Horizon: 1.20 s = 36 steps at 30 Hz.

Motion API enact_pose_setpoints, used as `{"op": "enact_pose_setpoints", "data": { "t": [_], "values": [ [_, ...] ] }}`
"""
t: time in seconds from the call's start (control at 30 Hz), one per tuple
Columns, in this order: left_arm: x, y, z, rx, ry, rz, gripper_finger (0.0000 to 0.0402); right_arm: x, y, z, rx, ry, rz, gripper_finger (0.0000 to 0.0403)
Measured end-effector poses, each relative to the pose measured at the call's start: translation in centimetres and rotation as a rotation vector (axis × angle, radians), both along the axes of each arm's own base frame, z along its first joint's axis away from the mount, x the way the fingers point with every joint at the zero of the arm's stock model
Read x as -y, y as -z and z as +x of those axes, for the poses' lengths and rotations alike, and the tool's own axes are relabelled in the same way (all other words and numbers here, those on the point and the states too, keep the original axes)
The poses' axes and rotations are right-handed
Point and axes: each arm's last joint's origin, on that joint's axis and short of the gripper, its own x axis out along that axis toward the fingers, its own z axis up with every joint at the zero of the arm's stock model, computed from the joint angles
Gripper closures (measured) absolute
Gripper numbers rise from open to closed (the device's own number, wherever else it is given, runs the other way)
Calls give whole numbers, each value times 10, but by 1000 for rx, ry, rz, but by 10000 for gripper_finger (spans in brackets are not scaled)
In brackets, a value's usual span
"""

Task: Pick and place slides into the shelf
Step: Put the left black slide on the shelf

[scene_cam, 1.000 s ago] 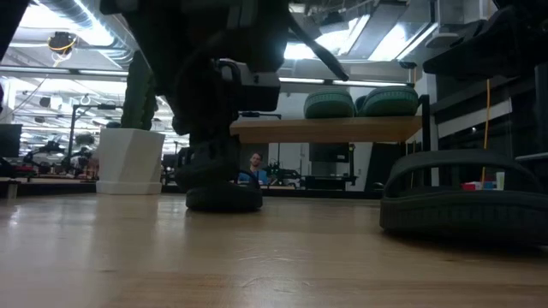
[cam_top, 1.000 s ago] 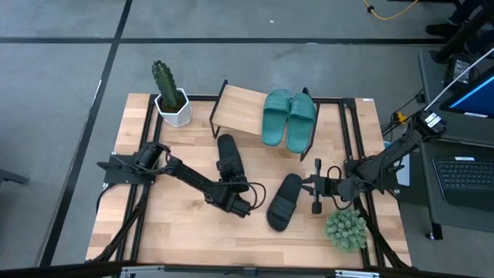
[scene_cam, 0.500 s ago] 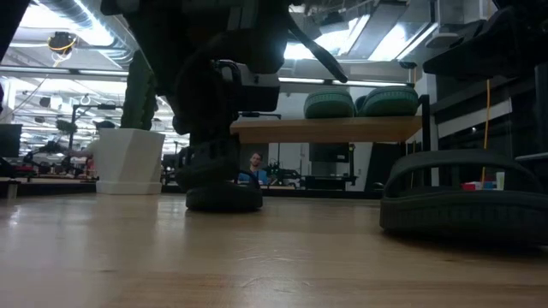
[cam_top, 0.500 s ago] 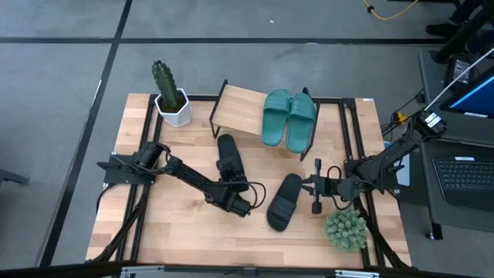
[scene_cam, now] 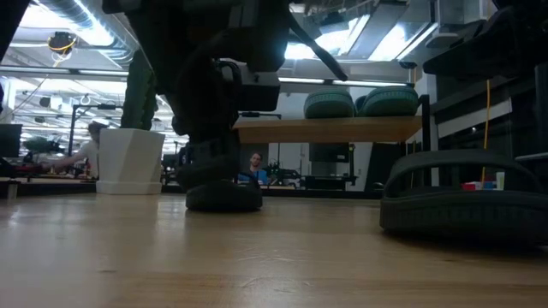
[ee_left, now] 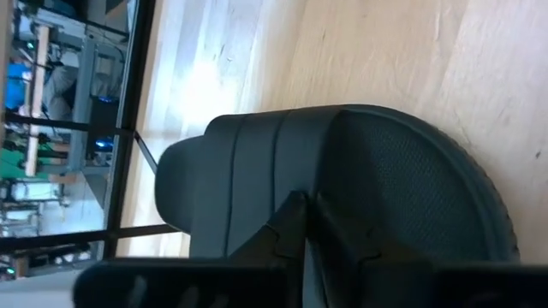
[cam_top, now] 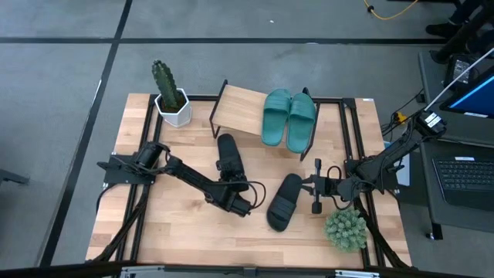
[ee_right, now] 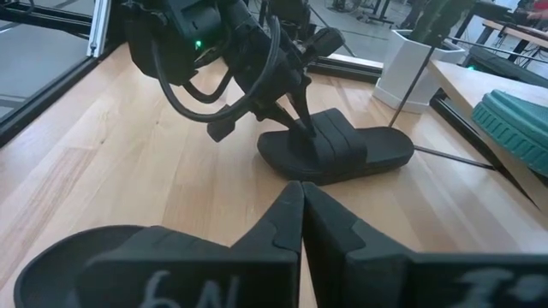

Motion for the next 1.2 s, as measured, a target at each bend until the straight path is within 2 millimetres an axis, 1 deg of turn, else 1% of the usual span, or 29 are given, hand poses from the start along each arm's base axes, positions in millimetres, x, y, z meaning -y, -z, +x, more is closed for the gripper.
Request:
{"op": "enact_pose_setpoints", "data": {
  "t": [0.4, 0.53, 0.73, 1.2],
  "values": [
    [1, 0, 1, 30, -22, -27, 295, 0, 0, 0, -2, 4, 13, 392],
    [5, 0, 0, 33, -12, -31, 276, 0, 0, 0, -2, 4, 12, 392],
    [6, 0, -1, 24, -5, -29, 265, 0, 0, 0, -2, 4, 12, 392],
    [2, 0, -3, -5, -11, -12, 265, 0, 0, 0, -3, 4, 10, 392]
  ]
}}
